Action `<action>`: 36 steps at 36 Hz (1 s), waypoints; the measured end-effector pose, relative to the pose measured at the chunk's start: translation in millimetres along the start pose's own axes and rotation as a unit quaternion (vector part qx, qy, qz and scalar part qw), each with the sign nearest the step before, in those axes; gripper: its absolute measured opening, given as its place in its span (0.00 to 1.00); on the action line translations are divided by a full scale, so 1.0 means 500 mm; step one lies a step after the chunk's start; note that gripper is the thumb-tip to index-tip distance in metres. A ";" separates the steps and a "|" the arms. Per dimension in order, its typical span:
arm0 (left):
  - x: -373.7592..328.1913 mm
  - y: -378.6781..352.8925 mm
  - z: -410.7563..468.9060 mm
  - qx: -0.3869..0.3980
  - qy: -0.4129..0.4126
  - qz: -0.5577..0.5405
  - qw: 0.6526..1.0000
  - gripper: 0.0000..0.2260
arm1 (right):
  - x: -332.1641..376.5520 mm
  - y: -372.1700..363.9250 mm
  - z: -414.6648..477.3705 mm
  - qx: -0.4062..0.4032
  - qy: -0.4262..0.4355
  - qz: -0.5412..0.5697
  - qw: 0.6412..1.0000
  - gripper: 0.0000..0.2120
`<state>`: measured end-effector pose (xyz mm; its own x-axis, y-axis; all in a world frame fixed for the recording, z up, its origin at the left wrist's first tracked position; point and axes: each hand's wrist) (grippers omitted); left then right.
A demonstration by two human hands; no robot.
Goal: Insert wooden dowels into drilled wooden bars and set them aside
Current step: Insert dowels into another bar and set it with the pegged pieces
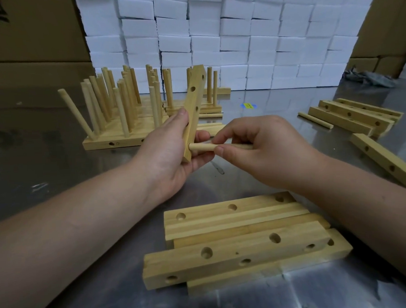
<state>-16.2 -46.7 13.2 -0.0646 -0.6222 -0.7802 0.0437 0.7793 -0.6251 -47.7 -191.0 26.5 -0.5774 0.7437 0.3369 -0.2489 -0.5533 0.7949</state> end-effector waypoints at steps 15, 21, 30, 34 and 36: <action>-0.003 0.013 0.016 -0.026 -0.001 -0.016 1.000 0.16 | -0.020 0.016 0.011 -0.036 -0.157 0.319 0.934 0.09; -0.003 0.012 0.012 -0.012 0.005 -0.038 0.999 0.15 | -0.033 0.002 0.022 -0.105 -0.195 0.451 0.865 0.07; 0.001 0.009 0.004 0.015 0.002 -0.025 1.000 0.15 | -0.044 0.006 0.030 -0.129 -0.256 0.455 0.843 0.07; -0.001 0.008 0.002 0.017 -0.013 0.005 1.000 0.13 | -0.046 -0.004 0.023 -0.103 -0.230 0.377 0.891 0.13; -0.001 0.008 0.001 0.021 -0.020 0.026 0.999 0.10 | -0.040 -0.004 0.023 -0.105 -0.234 0.365 0.895 0.16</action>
<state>-15.7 -43.3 11.1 -0.0203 -0.5845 -0.8111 0.0871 0.8072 -0.5838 -26.8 -200.5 24.2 -0.2684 0.2049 0.9413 -0.1075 -0.9774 0.1821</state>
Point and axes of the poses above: each hand's wrist, its own z-axis towards the middle knuckle, its own y-axis out of the back of the hand, x = y × z, and after that the axes turned 13 degrees about -z, right-handed
